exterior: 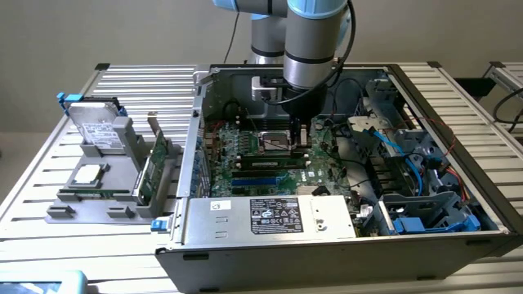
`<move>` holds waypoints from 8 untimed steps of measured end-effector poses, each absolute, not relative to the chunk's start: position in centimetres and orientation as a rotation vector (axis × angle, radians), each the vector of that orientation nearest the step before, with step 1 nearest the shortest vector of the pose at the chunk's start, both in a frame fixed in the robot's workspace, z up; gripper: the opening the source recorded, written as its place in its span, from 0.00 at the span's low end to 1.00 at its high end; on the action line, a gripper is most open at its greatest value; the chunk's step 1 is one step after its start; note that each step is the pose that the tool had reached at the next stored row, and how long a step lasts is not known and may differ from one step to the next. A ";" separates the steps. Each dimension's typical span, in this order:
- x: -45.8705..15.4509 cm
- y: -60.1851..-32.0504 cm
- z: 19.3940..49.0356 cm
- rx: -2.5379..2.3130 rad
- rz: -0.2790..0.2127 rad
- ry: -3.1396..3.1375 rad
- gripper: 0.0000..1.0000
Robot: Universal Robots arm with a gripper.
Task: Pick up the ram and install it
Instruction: 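Press down the ram until it locks into place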
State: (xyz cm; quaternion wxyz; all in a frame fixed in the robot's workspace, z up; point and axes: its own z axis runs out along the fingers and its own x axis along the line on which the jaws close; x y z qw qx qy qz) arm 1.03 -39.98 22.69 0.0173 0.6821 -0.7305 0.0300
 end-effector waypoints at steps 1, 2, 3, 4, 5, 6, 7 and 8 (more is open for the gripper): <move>1.0 -40.0 22.7 2.119 0.093 -2.271 0.11; 1.0 -40.0 22.7 2.118 0.093 -2.272 0.11; 1.0 -40.0 22.6 2.118 0.093 -2.272 0.11; 1.0 -40.0 22.6 2.117 0.093 -2.273 0.11; 1.0 -40.0 22.6 2.116 0.093 -2.273 0.11; 1.0 -40.0 22.6 2.116 0.093 -2.274 0.11; 1.0 -40.0 22.6 2.115 0.093 -2.274 0.11; 1.0 -40.0 22.6 2.115 0.093 -2.274 0.11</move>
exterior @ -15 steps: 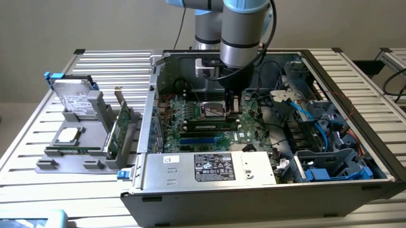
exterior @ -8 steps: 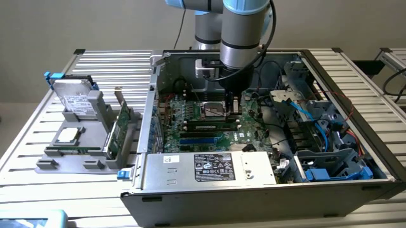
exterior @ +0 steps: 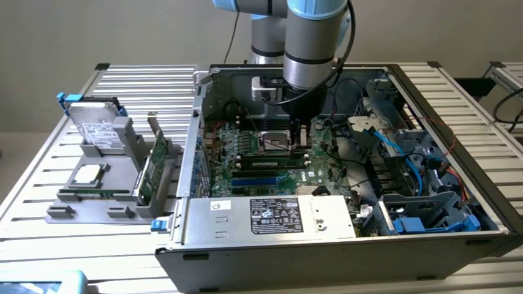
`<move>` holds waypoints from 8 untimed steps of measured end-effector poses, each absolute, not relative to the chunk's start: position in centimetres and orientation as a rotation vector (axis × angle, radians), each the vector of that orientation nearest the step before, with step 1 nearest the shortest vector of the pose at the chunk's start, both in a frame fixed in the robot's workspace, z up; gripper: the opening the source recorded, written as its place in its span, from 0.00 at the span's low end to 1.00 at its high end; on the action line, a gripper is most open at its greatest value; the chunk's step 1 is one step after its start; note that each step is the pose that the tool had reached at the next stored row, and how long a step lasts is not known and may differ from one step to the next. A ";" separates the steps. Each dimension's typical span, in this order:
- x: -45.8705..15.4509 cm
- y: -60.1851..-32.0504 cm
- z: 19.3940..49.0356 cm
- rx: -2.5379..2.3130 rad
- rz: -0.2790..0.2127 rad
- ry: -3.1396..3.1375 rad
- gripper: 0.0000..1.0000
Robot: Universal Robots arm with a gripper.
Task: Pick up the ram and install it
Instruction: 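Press down the ram until it locks into place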
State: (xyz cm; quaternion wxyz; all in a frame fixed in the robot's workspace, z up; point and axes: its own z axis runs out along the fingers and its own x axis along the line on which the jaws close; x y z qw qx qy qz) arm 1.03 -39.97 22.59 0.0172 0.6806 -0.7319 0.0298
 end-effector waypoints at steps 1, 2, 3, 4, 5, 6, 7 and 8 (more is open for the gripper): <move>1.0 -40.0 22.6 2.115 0.093 -2.275 0.11; 1.0 -40.0 22.7 2.115 0.091 -2.275 0.11; 1.0 -40.0 23.1 2.114 0.091 -2.276 0.11; 1.0 -40.0 23.5 2.113 0.092 -2.276 0.11; 0.8 -40.0 23.7 2.113 0.092 -2.276 0.11; 0.5 -40.0 23.9 2.113 0.092 -2.276 0.11; 0.1 -40.0 23.9 2.114 0.092 -2.275 0.11; -0.3 -40.0 23.9 2.113 0.093 -2.275 0.11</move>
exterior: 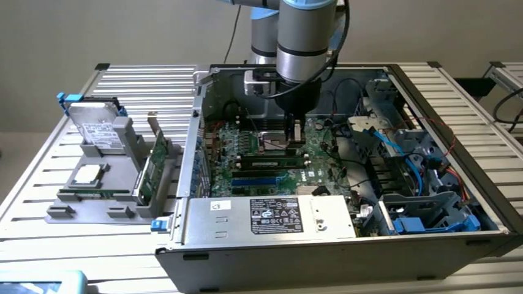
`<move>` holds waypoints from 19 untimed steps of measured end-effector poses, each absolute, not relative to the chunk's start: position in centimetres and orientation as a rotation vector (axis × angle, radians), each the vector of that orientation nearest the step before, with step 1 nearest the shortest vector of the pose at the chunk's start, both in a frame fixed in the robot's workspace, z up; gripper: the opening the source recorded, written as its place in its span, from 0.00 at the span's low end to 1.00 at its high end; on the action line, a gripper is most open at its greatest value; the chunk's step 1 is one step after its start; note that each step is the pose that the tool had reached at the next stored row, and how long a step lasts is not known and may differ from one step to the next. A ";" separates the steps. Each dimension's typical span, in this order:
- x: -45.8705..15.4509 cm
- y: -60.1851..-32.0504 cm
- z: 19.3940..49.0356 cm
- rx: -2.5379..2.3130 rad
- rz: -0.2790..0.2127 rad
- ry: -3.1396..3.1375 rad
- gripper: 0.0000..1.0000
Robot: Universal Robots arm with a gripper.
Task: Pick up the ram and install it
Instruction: 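Press down the ram until it locks into place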
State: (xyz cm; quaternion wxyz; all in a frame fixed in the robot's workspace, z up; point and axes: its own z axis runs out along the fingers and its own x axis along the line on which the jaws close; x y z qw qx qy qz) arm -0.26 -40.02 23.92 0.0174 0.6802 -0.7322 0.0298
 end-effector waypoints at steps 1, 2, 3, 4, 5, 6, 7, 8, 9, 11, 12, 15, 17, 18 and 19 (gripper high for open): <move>-0.6 -40.0 23.9 2.113 0.094 -2.275 0.11; -1.0 -40.0 23.9 2.112 0.096 -2.274 0.11; -1.4 -40.0 23.9 2.111 0.098 -2.272 0.11; -1.7 -40.0 23.9 2.110 0.101 -2.271 0.11; -2.1 -40.0 23.9 2.108 0.104 -2.270 0.11; -2.4 -40.0 23.9 2.107 0.107 -2.268 0.11; -2.8 -40.0 23.9 2.106 0.109 -2.267 0.11; -3.1 -40.0 23.9 2.105 0.111 -2.266 0.11; -3.4 -40.0 23.9 2.104 0.113 -2.265 0.11; -4.5 -40.0 23.9 2.103 0.117 -2.264 0.11; -5.3 -40.0 23.9 2.103 0.117 -2.263 0.11; -5.9 -39.9 23.9 2.102 0.117 -2.263 0.11; -6.1 -39.7 23.9 2.103 0.117 -2.264 0.11; -6.4 -39.7 23.8 2.102 0.117 -2.264 0.11; -6.6 -39.7 23.8 2.102 0.117 -2.264 0.11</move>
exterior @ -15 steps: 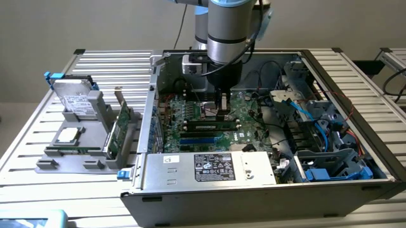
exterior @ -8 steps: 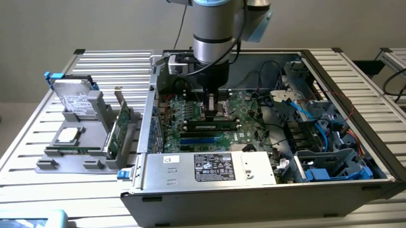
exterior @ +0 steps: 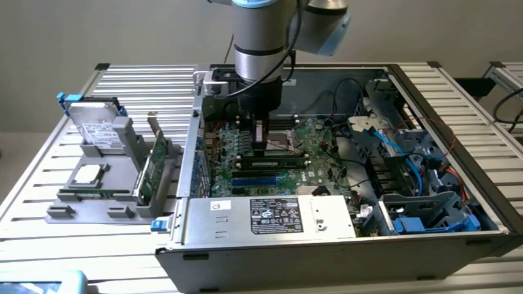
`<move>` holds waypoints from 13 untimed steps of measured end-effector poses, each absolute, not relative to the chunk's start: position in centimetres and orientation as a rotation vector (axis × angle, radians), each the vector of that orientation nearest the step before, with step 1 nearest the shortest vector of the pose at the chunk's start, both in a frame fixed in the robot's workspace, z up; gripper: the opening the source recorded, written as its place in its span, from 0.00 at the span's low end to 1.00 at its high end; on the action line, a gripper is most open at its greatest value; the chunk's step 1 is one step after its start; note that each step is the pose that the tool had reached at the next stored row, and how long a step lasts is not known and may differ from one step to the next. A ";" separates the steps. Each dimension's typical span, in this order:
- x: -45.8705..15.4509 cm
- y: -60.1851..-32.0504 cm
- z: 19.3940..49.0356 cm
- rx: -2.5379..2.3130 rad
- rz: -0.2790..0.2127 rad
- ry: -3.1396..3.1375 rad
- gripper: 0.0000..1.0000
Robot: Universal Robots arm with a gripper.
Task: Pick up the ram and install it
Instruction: 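Press down the ram until it locks into place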
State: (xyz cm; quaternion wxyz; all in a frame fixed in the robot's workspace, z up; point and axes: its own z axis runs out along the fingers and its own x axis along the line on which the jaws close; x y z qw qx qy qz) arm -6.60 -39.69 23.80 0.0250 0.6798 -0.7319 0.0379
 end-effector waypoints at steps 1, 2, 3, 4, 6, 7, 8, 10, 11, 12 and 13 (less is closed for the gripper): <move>-6.8 -39.7 23.8 2.102 0.117 -2.264 0.11; -6.9 -39.7 23.7 2.102 0.117 -2.264 0.11; -7.0 -39.7 23.7 2.102 0.117 -2.264 0.11; -7.0 -39.7 23.6 2.102 0.117 -2.263 0.11; -7.1 -39.7 23.4 2.102 0.117 -2.264 0.11; -7.1 -39.7 23.3 2.102 0.117 -2.264 0.11; -7.1 -39.7 23.2 2.102 0.117 -2.264 0.11; -7.2 -39.7 23.2 2.102 0.117 -2.263 0.11; -7.2 -39.7 23.2 2.102 0.117 -2.263 0.11; -7.3 -39.7 23.2 2.103 0.117 -2.264 0.11; -7.3 -39.7 23.2 2.102 0.117 -2.264 0.11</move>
